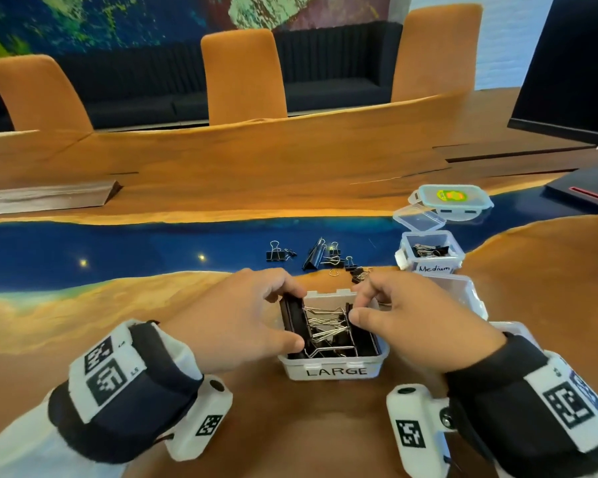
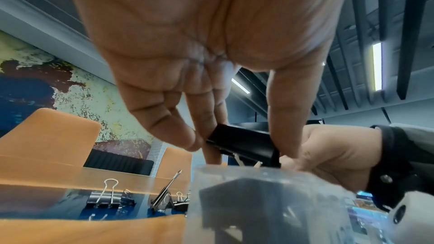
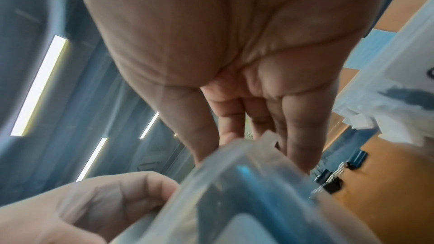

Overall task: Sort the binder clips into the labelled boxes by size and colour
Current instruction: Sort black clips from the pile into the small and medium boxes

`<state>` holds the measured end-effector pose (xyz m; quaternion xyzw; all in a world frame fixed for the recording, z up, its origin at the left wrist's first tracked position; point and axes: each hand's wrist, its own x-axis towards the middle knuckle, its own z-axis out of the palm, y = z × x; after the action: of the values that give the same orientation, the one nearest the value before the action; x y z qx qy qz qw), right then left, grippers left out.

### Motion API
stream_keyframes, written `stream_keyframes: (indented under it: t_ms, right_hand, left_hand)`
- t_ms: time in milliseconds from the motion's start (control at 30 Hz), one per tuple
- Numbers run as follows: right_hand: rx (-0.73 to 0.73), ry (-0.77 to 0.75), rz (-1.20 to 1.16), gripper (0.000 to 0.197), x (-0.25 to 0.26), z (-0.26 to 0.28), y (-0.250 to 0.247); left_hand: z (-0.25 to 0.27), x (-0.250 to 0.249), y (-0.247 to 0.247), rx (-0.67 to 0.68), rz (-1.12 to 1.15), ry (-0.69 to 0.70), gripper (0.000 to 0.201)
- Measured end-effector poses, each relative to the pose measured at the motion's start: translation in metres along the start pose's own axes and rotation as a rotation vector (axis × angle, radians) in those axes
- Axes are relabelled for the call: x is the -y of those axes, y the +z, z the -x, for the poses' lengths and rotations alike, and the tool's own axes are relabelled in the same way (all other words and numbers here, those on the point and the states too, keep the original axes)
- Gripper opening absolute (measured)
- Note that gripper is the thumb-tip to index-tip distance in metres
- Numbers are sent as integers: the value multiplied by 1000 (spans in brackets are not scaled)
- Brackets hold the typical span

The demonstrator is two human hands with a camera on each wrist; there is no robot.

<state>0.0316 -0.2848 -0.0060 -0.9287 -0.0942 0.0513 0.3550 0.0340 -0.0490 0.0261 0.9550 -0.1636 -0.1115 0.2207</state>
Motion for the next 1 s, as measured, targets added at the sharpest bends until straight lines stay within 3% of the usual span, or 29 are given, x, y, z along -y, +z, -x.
stream_keyframes:
  t_ms: [267,600,767,1000]
  right_hand:
    - [-42,16,-22,17,-3,-1,2]
    - [-37,54,-46,8,-3,-3,0]
    - [7,49,-49,18,-2,0,-1]
    - [38,41,-53,23,-4,0,-3]
  left_hand:
    - [-9,4,8,-51,4,25,38]
    - [-4,10,0,-53,77,-8,27]
    - [-3,6,2,-139,155,-29,26]
    - [0,1,5,-6,-12,65,38]
